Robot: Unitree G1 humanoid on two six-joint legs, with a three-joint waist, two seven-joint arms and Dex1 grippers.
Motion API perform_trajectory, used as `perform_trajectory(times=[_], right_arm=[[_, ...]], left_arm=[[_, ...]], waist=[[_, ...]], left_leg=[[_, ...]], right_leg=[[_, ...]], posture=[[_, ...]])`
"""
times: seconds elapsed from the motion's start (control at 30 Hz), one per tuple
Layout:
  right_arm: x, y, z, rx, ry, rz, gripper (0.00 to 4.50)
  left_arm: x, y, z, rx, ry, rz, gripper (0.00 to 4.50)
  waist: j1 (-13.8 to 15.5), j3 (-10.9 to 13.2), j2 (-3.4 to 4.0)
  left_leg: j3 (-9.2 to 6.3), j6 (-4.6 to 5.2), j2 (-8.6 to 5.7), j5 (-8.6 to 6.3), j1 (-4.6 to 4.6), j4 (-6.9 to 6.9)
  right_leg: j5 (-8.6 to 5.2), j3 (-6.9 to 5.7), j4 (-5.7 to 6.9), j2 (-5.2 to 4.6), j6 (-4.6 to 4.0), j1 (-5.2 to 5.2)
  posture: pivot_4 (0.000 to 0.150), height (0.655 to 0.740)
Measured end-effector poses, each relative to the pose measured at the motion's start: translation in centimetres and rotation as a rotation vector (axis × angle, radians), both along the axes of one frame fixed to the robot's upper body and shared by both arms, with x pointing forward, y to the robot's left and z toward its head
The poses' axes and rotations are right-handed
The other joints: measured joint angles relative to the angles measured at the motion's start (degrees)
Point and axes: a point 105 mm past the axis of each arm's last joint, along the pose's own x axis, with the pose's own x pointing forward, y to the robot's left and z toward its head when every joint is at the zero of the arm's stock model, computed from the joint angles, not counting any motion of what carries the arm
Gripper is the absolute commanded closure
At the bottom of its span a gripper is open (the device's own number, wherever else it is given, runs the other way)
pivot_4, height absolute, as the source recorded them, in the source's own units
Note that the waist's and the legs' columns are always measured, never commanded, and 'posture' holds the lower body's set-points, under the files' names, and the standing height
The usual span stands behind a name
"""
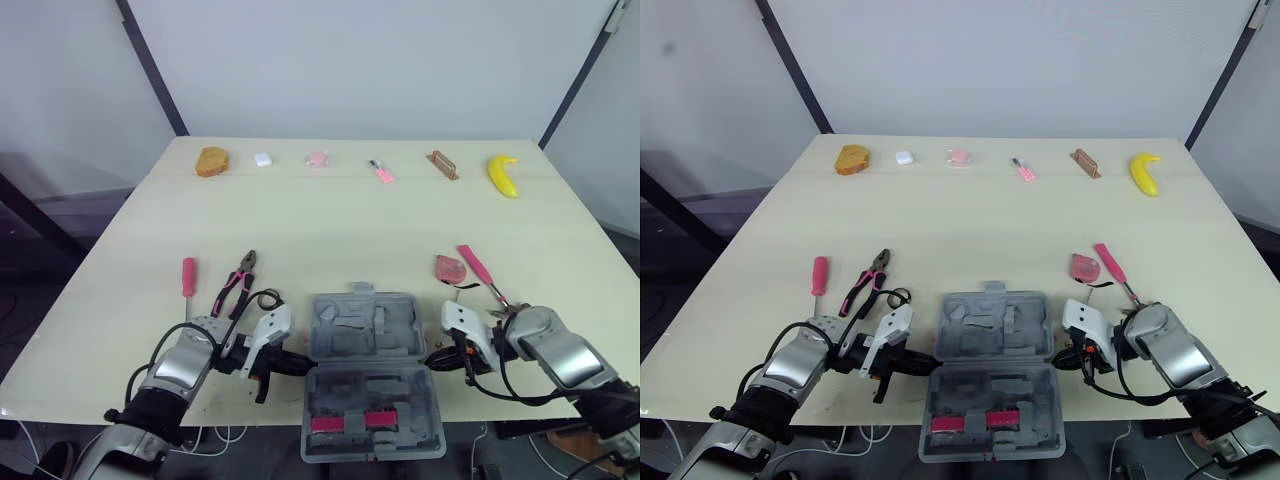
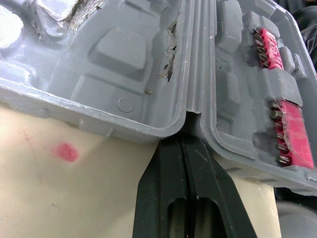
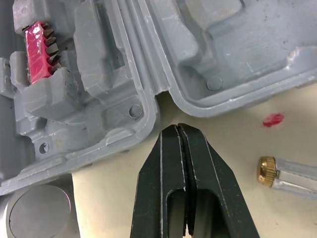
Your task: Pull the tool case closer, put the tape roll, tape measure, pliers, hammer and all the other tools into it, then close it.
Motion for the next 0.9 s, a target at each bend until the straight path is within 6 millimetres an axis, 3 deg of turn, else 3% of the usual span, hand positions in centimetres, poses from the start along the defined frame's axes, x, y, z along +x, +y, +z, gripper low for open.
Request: perform_trajectory(times=[0.2, 0.3, 0.6, 0.77, 0.9], right_arm=[[0.4, -0.3, 0.4, 0.026, -0.026, -0.030, 4.49], [0.3, -1.2, 0.8, 0.064, -0.042, -0.079, 4.49], [0.7, -2.5, 3.4, 0.255, -0.199, -0.235, 4.49], [-0.6, -5.4, 3.3, 0.324, -0.336, -0.406, 4.49], [-0.9, -6.9, 3.7, 0.352, -0.443, -0.512, 4.49]], left_arm=[[-0.1, 0.2, 0.0, -0.009, 0.011, 0.011, 4.50], [-0.4, 1.5, 0.3, -0.016, 0.032, 0.064, 4.50], [-1.4, 3.0, 2.3, -0.098, -0.015, 0.147, 4.50], [-1.2, 6.2, 5.1, -0.161, -0.162, 0.336, 4.50], [-1.7, 8.1, 5.6, -0.162, -0.229, 0.443, 4.50]], waist=[[0.01, 0.00, -0.01], [0.00, 0.01, -0.01], [0.58, 0.01, -0.01], [0.83, 0.03, 0.00], [0.65, 0.02, 0.00]], left_leg=[[-0.01, 0.00, 0.00, 0.00, -0.01, 0.00], [-0.03, 0.00, 0.02, 0.00, -0.02, 0.00], [-0.02, 0.00, 0.05, 0.00, -0.01, -0.01], [0.04, 0.00, 0.10, 0.00, 0.01, -0.04], [0.08, 0.00, 0.10, 0.00, 0.10, -0.04]], right_leg=[[0.00, -0.01, 0.00, 0.00, 0.00, 0.00], [0.00, -0.01, -0.02, 0.00, 0.00, 0.00], [-0.01, -0.01, -0.02, -0.01, 0.00, 0.00], [-0.01, 0.01, -0.03, -0.12, 0.01, 0.01], [-0.01, 0.04, -0.01, -0.10, 0.01, 0.04]], posture=[[0.150, 0.7400], [0.150, 0.7400], [0.150, 0.7400], [0.150, 0.7400], [0.150, 0.7400]])
